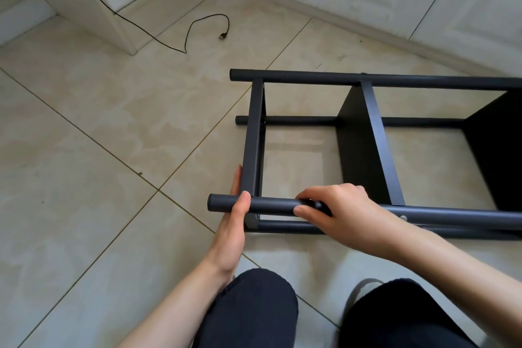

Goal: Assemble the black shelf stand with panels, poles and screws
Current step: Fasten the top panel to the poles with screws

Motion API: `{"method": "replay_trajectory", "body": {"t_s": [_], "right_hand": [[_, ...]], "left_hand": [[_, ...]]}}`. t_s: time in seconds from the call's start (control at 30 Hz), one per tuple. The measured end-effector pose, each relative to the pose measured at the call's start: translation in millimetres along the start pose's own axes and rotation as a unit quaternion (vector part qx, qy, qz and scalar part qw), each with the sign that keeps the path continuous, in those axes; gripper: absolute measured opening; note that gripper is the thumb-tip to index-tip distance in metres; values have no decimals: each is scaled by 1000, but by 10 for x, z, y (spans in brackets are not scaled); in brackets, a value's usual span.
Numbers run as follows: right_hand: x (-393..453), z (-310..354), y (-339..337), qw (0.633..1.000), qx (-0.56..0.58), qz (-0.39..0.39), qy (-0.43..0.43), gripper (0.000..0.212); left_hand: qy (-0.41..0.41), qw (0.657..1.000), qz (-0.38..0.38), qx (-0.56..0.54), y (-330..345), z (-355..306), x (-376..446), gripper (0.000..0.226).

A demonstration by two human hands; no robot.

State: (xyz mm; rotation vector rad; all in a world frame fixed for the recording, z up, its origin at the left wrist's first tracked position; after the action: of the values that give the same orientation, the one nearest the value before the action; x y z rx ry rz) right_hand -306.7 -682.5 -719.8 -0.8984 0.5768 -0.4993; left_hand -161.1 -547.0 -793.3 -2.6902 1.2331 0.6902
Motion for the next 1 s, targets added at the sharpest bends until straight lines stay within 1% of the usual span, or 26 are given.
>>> {"method": "replay_trajectory", "body": {"t_s": [0.17, 0.23, 0.3, 0.37, 0.43, 0.53, 0.63, 0.77, 0.93, 1.0], "right_hand": [[-28, 26, -119, 1000, -3, 11, -9, 22], [-37, 62, -197, 1000, 4, 10, -9, 21], [-32, 107, -297, 1000, 23, 9, -4, 20], [-14, 159, -426, 999, 47, 1, -8, 20], [6, 226, -580, 997, 72, -16, -14, 17], [41, 346, -856, 993, 116, -22, -15, 13], [40, 489, -1187, 986, 161, -37, -20, 10], [-94, 702, -1619, 975, 211, -60, -29, 16], [-388, 892, -2010, 967, 230, -108, -28, 14], [-519, 943, -2143, 962, 240, -130, -25, 17]], "left_hand": [[17, 1000, 8, 11, 19, -92, 2, 87], [23, 1000, -2, 16, 40, -201, -11, 80], [34, 999, -9, 25, 78, -379, -31, 69], [41, 999, -10, 23, 121, -607, -57, 61], [54, 998, -15, 23, 160, -874, -83, 59], [82, 996, -23, 40, 222, -1301, -120, 59], [115, 991, -24, 63, 284, -1764, -160, 52], [173, 980, -11, 96, 421, -2362, -271, 55], [248, 958, 9, 141, 650, -2988, -572, 55], [268, 947, 12, 177, 757, -3195, -712, 54]]}}
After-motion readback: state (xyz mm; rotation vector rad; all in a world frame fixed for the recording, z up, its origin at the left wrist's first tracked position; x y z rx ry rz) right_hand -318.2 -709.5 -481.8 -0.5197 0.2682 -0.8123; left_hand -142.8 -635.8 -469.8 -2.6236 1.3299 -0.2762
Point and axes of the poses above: each hand's wrist, its own x-axis towards the middle knuckle, its own y-axis out of the palm, z = x × y, the point moved 1 cm from there along x, towards the middle knuckle, and after that the axes turned 10 degrees about -z, right-handed, at the moved point
